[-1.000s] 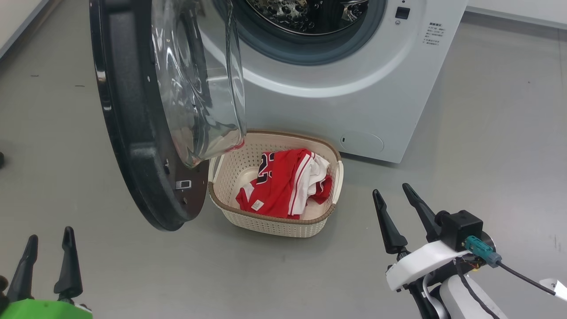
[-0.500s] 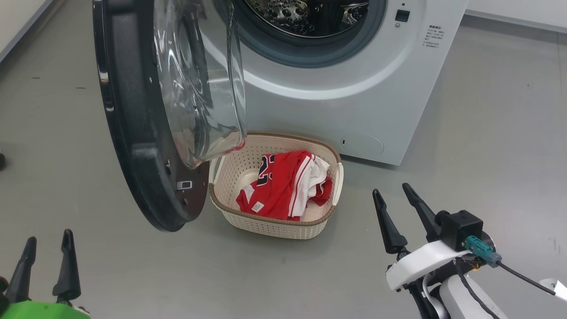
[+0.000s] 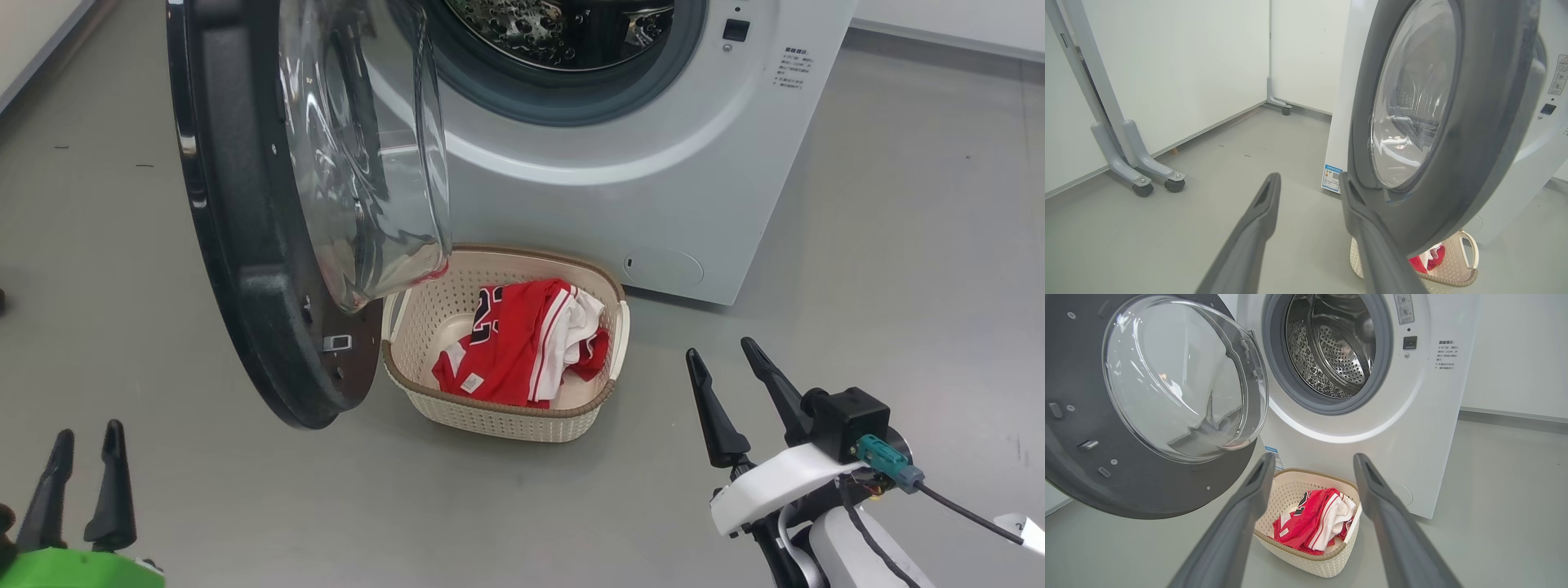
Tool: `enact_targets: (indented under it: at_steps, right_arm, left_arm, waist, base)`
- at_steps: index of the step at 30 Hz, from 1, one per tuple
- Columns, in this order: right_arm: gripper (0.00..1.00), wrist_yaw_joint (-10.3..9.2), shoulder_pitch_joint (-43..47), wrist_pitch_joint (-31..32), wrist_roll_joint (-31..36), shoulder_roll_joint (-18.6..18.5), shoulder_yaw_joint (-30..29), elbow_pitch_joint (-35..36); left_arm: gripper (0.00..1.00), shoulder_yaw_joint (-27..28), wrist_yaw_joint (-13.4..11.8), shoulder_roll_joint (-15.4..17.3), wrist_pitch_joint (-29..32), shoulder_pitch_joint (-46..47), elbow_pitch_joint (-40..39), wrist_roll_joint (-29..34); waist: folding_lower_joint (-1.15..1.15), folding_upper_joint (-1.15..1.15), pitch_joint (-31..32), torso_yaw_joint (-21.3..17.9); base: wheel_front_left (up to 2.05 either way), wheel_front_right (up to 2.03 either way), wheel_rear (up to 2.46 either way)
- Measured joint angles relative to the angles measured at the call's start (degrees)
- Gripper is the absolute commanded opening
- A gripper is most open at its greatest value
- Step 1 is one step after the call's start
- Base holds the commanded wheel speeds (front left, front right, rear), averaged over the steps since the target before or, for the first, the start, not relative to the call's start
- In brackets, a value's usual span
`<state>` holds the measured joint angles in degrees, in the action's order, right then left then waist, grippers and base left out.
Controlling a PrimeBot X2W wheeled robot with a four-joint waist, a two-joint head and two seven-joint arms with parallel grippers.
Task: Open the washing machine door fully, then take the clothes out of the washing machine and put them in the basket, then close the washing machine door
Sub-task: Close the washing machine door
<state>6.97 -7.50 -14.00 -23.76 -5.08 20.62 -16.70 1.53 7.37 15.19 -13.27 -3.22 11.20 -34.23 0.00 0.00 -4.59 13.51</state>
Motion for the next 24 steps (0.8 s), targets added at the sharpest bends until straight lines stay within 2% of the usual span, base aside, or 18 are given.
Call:
enact_targets:
  at_steps: [6, 11, 14, 17, 24]
  right_arm:
    - [1.0, 0.0, 0.1, 0.0, 0.0, 0.0, -0.1, 0.0]
    - [1.0, 0.0, 0.1, 0.0, 0.0, 0.0, -0.1, -0.1]
    - [1.0, 0.0, 0.1, 0.0, 0.0, 0.0, 0.0, -0.1]
    - [1.0, 0.0, 0.2, 0.0, 0.0, 0.0, 0.0, -0.3]
    - [1.0, 0.01, 1.2, 0.0, 0.0, 0.1, 0.5, -0.7]
  left_arm:
    - [0.0, -0.8, 0.0, 0.0, 0.0, 1.8, -0.6, -2.6]
    - [0.0, -0.4, 0.0, 1.8, 0.0, 3.7, -1.1, -3.2]
    - [0.0, 0.2, 0.0, 1.9, 0.7, 4.3, -1.0, -6.0]
    - [0.0, 2.1, 0.0, -0.6, 3.0, 5.7, -1.0, -14.3]
    - [0.0, 8.1, 0.0, -9.8, 14.4, 8.7, 0.8, -40.1]
  waist:
    - [0.0, 0.0, 0.2, 0.0]
    - [0.0, 0.0, 0.4, 0.2]
    - [0.0, 0.0, 0.7, 0.2]
    - [0.0, 0.0, 1.1, 0.3]
    - [0.0, 0.0, 2.4, 0.4]
  base:
    - [0.0, 0.0, 0.0]
    - [0.0, 0.0, 0.0]
    - [0.0, 0.0, 0.0]
    - [0.0, 0.0, 0.0]
    - [0.0, 0.0, 0.0]
